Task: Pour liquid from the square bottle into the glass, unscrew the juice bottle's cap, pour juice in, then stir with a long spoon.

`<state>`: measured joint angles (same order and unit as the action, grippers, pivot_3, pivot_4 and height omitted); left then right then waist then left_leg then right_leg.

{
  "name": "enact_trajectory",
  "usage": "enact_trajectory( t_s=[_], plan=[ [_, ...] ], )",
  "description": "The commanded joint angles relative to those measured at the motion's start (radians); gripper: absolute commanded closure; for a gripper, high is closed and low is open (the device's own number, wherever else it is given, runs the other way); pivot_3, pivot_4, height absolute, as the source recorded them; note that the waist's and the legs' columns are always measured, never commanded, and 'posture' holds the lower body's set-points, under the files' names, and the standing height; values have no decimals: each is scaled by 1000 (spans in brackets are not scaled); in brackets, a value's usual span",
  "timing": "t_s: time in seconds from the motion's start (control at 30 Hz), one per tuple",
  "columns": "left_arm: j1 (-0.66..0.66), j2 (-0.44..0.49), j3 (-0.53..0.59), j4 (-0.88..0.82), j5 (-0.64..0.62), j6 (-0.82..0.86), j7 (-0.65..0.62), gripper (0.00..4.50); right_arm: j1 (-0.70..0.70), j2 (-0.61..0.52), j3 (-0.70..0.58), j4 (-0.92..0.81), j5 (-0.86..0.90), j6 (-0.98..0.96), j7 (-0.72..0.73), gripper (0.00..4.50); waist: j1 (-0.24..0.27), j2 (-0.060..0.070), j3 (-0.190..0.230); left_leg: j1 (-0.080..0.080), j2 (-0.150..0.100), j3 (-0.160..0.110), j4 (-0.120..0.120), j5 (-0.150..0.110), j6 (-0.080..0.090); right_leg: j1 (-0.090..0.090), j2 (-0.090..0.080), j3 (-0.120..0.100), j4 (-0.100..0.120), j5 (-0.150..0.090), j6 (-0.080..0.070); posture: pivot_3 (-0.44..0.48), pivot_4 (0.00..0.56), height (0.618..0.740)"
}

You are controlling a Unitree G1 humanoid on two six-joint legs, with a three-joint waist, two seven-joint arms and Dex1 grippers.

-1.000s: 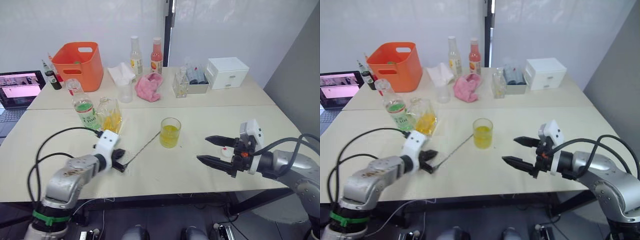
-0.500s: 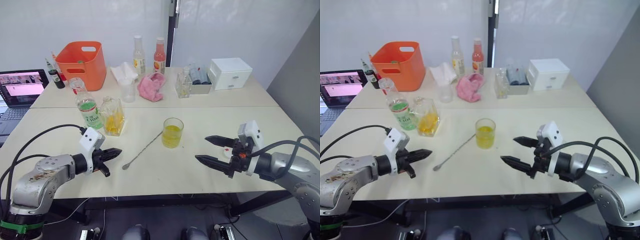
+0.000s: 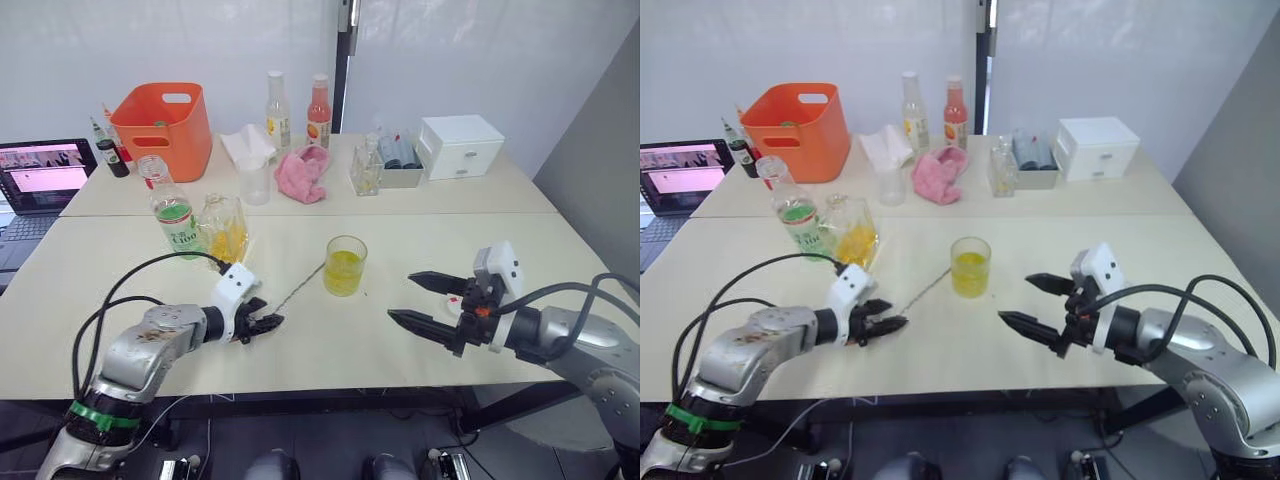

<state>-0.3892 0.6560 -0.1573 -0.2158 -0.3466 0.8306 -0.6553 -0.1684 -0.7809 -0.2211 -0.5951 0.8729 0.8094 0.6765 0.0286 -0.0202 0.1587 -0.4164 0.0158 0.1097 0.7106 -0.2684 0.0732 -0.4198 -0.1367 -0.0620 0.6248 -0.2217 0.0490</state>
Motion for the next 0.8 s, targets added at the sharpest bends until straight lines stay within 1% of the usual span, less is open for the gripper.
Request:
enact_trajectory(
  t_s=[0.03,0.2,0.3,0.37,0.43,0.5,0.6,0.77,0.8],
  plan=[
    [-8,11,-81,29,64,15,-10,2850,-2,0,-28,-40,31,0,-15,0,3,0,0,0,0,0,0,0,0,0,0,0,0,0,0,0,150,740],
    [-16,15,-92,40,84,37,-28,4459,-5,-3,-34,-42,46,-1,-30,0,5,0,0,0,0,0,0,0,1,0,0,1,0,0,0,0,150,740],
    [-25,13,-65,45,75,30,-39,4459,-4,-1,-31,-43,47,-3,-36,0,5,0,0,0,0,0,0,0,1,0,0,1,0,0,0,0,150,740],
    [-46,-3,-10,67,53,4,-41,4459,-2,2,-27,-44,45,-5,-39,0,6,0,0,0,0,0,0,0,1,0,0,1,0,0,0,0,150,740],
    [-59,3,36,81,43,-27,-57,4459,-1,4,-24,-44,45,-6,-41,0,6,0,0,0,0,0,0,0,1,0,0,0,0,0,0,0,150,740],
    [-60,36,95,75,18,-53,-93,4459,-4,6,-19,-39,42,-9,-40,0,5,0,0,0,1,0,0,0,1,0,0,1,0,0,0,0,150,740],
    [-49,83,141,63,-6,-69,-141,4459,-10,9,-13,-33,38,-11,-37,0,-2,0,0,0,1,0,0,0,0,-2,1,0,1,0,0,0,150,740],
    [30,182,200,26,-35,-123,-248,4459,-30,13,3,-13,24,-16,-30,0,-11,0,0,0,1,0,0,0,0,-1,1,0,0,0,0,0,150,740],
    [58,214,210,14,-39,-132,-279,4459,-36,12,4,-10,25,-15,-28,0,-11,0,0,0,1,0,0,0,0,-1,1,0,0,0,0,0,150,740]
  ],
)
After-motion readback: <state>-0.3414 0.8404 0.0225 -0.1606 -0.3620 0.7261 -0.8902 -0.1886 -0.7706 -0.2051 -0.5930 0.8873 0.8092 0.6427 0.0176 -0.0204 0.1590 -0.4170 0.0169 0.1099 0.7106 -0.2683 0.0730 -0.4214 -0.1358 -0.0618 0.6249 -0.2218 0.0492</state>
